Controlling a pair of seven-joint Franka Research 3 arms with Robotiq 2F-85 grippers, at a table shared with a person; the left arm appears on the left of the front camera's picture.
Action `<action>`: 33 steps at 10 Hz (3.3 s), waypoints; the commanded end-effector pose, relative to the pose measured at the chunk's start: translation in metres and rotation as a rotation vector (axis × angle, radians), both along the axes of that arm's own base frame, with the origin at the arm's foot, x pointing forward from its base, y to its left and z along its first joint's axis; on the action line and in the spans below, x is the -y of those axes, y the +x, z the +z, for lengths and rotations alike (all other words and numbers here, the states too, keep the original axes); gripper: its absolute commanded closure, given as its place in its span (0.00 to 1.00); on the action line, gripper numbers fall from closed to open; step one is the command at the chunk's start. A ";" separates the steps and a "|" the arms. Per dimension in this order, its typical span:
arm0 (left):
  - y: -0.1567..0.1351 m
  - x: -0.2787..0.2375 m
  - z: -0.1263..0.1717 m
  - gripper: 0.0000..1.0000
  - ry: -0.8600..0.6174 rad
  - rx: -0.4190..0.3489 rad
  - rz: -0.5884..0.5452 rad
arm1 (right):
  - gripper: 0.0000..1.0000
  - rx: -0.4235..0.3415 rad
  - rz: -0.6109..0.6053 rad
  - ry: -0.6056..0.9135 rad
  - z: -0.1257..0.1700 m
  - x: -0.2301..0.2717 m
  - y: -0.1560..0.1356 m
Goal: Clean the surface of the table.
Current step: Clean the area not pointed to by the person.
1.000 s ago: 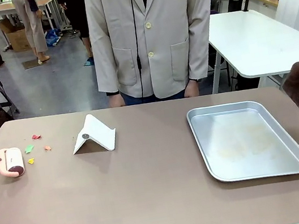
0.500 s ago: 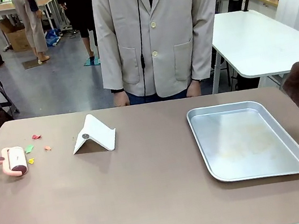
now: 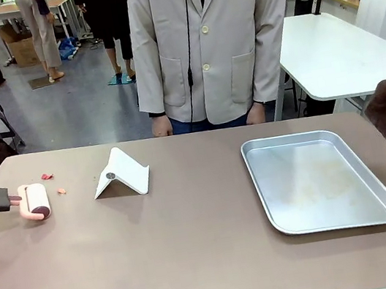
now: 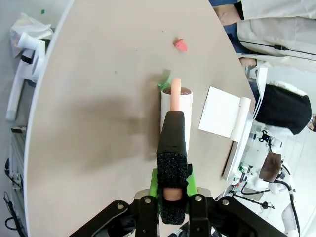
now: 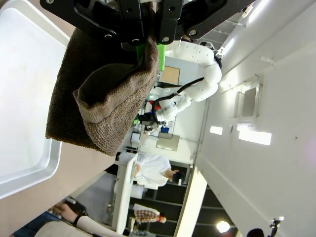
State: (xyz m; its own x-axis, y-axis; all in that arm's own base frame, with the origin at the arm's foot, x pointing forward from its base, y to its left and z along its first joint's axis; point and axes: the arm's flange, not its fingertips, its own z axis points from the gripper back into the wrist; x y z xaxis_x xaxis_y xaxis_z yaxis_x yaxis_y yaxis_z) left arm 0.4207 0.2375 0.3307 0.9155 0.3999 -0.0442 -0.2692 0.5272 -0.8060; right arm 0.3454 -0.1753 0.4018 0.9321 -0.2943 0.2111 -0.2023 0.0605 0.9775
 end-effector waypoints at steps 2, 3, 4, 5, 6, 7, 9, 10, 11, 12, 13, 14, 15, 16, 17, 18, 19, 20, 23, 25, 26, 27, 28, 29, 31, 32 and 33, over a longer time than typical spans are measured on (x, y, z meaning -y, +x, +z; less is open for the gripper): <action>0.024 0.016 -0.012 0.78 0.022 -0.070 -0.015 | 0.93 0.010 0.004 0.009 0.003 0.001 -0.002; 0.032 0.023 -0.013 0.78 0.017 -0.084 -0.034 | 0.93 0.010 0.004 0.009 0.003 0.001 -0.002; 0.041 0.030 -0.013 0.78 0.023 -0.096 -0.049 | 0.93 0.010 0.004 0.009 0.003 0.001 -0.002; 0.049 0.036 -0.013 0.78 0.018 -0.109 -0.064 | 0.93 0.010 0.004 0.009 0.003 0.001 -0.002; 0.058 0.041 -0.013 0.78 0.019 -0.111 -0.067 | 0.93 0.010 0.004 0.009 0.003 0.001 -0.002; 0.065 0.045 -0.012 0.78 0.014 -0.113 -0.072 | 0.93 0.010 0.004 0.009 0.003 0.001 -0.002; 0.073 0.050 -0.010 0.78 0.001 -0.113 -0.078 | 0.93 0.010 0.004 0.009 0.003 0.001 -0.002; 0.073 0.052 -0.007 0.78 -0.003 -0.101 -0.081 | 0.93 0.010 0.004 0.009 0.003 0.001 -0.002; 0.071 0.050 -0.002 0.78 -0.014 -0.079 -0.083 | 0.93 0.010 0.004 0.009 0.003 0.001 -0.002; 0.066 0.046 0.006 0.78 -0.026 -0.050 -0.083 | 0.93 0.010 0.004 0.009 0.003 0.001 -0.002; 0.058 0.038 0.018 0.78 -0.041 -0.010 -0.078 | 0.93 0.010 0.004 0.009 0.003 0.001 -0.002; 0.048 0.030 0.029 0.78 -0.054 0.027 -0.072 | 0.93 0.010 0.004 0.009 0.003 0.001 -0.002; 0.038 0.020 0.041 0.78 -0.073 0.069 -0.072 | 0.93 0.010 0.004 0.009 0.003 0.001 -0.002; 0.027 0.009 0.052 0.78 -0.085 0.123 -0.074 | 0.93 0.010 0.004 0.009 0.003 0.001 -0.002; 0.018 -0.005 0.060 0.78 -0.094 0.187 -0.082 | 0.93 0.010 0.004 0.009 0.003 0.001 -0.002; 0.010 -0.016 0.064 0.78 -0.103 0.221 -0.104 | 0.93 0.010 0.004 0.009 0.003 0.001 -0.002; 0.003 -0.028 0.067 0.78 -0.100 0.229 -0.121 | 0.93 0.010 0.004 0.009 0.003 0.001 -0.002; -0.004 -0.040 0.071 0.78 -0.103 0.224 -0.141 | 0.93 0.010 0.004 0.009 0.003 0.001 -0.002; -0.018 -0.072 0.070 0.78 -0.088 0.168 -0.108 | 0.93 0.010 0.004 0.009 0.003 0.001 -0.002; -0.004 -0.078 0.062 0.78 -0.075 0.130 -0.091 | 0.93 0.010 0.004 0.009 0.003 0.001 -0.002; 0.009 -0.081 0.059 0.78 -0.064 0.112 -0.103 | 0.93 0.010 0.004 0.009 0.003 0.001 -0.002; 0.023 -0.084 0.054 0.78 -0.055 0.088 -0.105 | 0.93 0.010 0.004 0.009 0.003 0.001 -0.002; 0.036 -0.089 0.049 0.78 -0.043 0.058 -0.099 | 0.93 0.010 0.004 0.009 0.003 0.001 -0.002; 0.045 -0.091 0.043 0.78 -0.036 0.038 -0.094 | 0.93 0.010 0.004 0.009 0.003 0.001 -0.002; 0.062 -0.087 0.033 0.78 -0.024 0.024 -0.101 | 0.93 0.010 0.004 0.009 0.003 0.001 -0.002; 0.070 -0.084 0.029 0.78 0.000 0.023 -0.089 | 0.93 0.010 0.004 0.009 0.003 0.001 -0.002; 0.078 -0.081 0.023 0.78 0.018 0.022 -0.084 | 0.93 0.010 0.004 0.009 0.003 0.001 -0.002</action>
State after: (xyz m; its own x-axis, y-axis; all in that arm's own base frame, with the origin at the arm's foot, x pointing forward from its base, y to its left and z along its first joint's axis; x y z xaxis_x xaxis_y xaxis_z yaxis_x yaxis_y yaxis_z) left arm 0.4930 0.3207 0.3510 0.9506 0.3101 -0.0136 -0.1917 0.5521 -0.8114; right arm 0.3451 -0.1756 0.4017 0.9321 -0.2948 0.2105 -0.2020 0.0594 0.9776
